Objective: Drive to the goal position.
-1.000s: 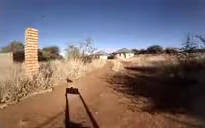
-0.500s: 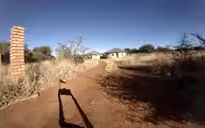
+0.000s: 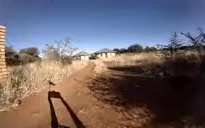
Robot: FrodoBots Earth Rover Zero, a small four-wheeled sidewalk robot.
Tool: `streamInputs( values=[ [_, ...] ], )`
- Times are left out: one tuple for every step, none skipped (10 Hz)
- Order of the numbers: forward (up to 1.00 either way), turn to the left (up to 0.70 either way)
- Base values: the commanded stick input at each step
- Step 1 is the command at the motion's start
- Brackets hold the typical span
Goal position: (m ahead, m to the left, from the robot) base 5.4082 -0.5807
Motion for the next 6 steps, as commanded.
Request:
streamInputs(
  values=[
    [0.5, -0.37],
    [0.5, 0.0],
    [0.5, 0.0],
    [0.5, -0.09],
    [0.5, -0.5],
    [0.5, -0.5]
  ],
)
